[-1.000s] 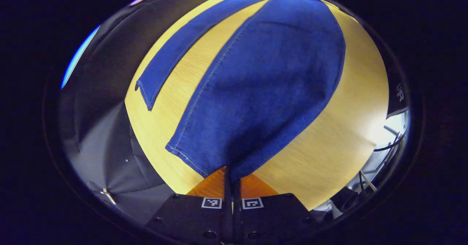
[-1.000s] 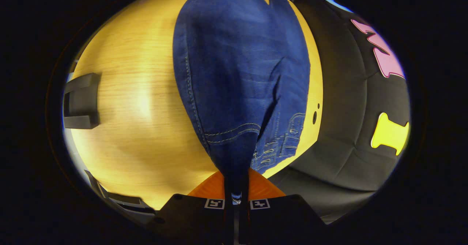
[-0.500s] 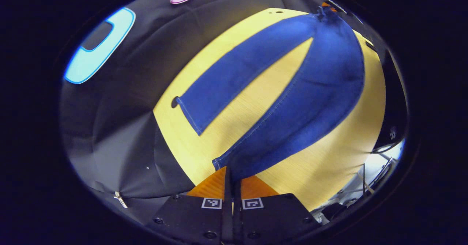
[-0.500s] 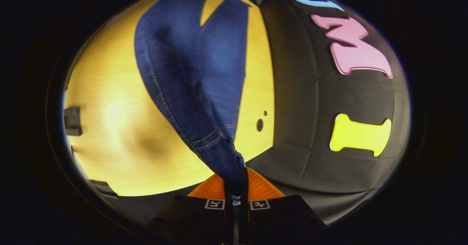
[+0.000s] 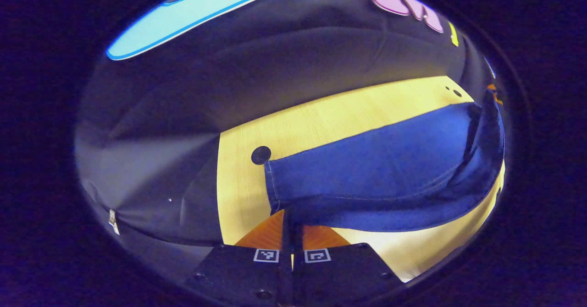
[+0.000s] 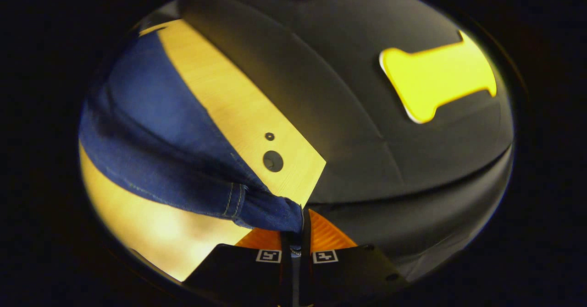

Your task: Grasp the waist and the cuffs of the jeans and fold them to make the two legs overlap; first hold the waist and fold one-third of the jeans toward the cuffs, then hold the cuffs and fold the remaining one-third in the same direction to finish folding.

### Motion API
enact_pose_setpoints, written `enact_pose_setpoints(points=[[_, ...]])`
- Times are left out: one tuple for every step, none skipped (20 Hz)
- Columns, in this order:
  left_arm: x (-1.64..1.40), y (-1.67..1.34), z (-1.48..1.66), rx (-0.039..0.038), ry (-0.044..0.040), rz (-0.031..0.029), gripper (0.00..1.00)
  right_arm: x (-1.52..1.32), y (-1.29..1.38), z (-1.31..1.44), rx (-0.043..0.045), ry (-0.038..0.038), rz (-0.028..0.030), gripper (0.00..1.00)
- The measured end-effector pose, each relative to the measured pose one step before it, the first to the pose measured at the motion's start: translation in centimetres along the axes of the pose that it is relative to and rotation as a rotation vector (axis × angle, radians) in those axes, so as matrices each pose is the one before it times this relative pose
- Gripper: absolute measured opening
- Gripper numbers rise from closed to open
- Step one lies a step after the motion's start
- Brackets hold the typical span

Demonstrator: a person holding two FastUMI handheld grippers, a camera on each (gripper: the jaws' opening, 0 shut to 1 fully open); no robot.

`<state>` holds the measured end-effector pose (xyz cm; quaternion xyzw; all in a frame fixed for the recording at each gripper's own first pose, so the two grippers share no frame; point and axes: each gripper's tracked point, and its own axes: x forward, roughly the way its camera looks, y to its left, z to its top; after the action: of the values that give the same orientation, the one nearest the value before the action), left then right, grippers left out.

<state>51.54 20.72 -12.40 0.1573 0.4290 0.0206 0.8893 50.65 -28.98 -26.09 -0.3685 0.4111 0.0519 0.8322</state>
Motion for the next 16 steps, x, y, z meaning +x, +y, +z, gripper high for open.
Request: enact_pose_setpoints(points=[[1.311,0.087,1.071,-0.06869,0.00394,0.00312,0.06,1.401,-0.377,0.364,0.07677,0.02086,-0.00398,0.1],[1.406,0.148,1.169,-0.06965,-0.00674,0.00063,0.06,0.445,-0.073,0.043,0.08749,0.01882,0.00422,0.1],[1.114,0.621,0.582,-0.06402,-0.00376,0.01222,0.06,-0.149,-0.137,0.289,0.09831,0.01867,0.0054,0.1],[1.247,0.642,0.462,-0.03903,-0.01241,0.02298,0.06,-0.386,0.143,0.824,0.10482,0.02614,0.00911,0.1],[1.013,0.503,0.157,-0.0111,-0.00271,0.02708,0.06,-0.368,0.064,0.882,0.07066,0.0142,-0.00052,0.14],[0.802,-0.036,-0.456,-0.00599,0.00441,0.01269,0.07,-0.725,0.084,0.61,0.04178,0.01465,-0.005,0.1],[0.342,-0.559,-0.525,-0.0076,0.01628,-0.00415,0.11,-0.565,0.17,0.203,0.00924,0.01318,-0.0073,0.14],[0.381,-0.704,0.066,-0.01924,-0.00324,-0.01756,0.13,-0.814,0.184,0.35,-0.00211,0.01644,0.00822,0.24],[0.529,-0.245,0.477,-0.01052,-0.02174,-0.00851,0.22,-0.811,0.8,0.818,0.00874,-0.00798,0.02273,0.34],[-0.672,-1.013,0.441,0.00837,-0.03343,0.00557,0.39,-0.929,0.033,0.755,-0.00289,-0.01102,-0.01258,0.43],[-0.165,-0.259,0.706,0.0162,-0.03436,0.01225,0.54,-1.013,-0.084,0.093,0.00601,-0.01222,-0.00171,0.49],[-0.16,0.043,0.299,0.01861,-0.02995,0.01136,0.69,-0.087,-0.075,-0.655,0.02303,-0.01712,-0.00449,0.79],[-1.651,0.105,0.475,0.01506,-0.03402,0.01222,0.84,0.448,0.204,-0.861,0.04555,-0.01755,0.0231,0.81],[-0.573,0.379,0.582,0.01122,-0.03907,0.01386,1.0,-1.476,0.252,0.764,0.05725,-0.0236,-0.0014,0.89],[-0.69,-0.292,0.569,-0.00121,-0.04604,0.0088,0.98,-0.836,-0.069,0.518,0.06005,-0.03542,0.00037,0.93],[-1.346,0.138,0.377,-0.00428,-0.03897,0.01181,0.98,-0.821,-0.574,0.094,0.05087,-0.04019,-0.01534,0.98]])
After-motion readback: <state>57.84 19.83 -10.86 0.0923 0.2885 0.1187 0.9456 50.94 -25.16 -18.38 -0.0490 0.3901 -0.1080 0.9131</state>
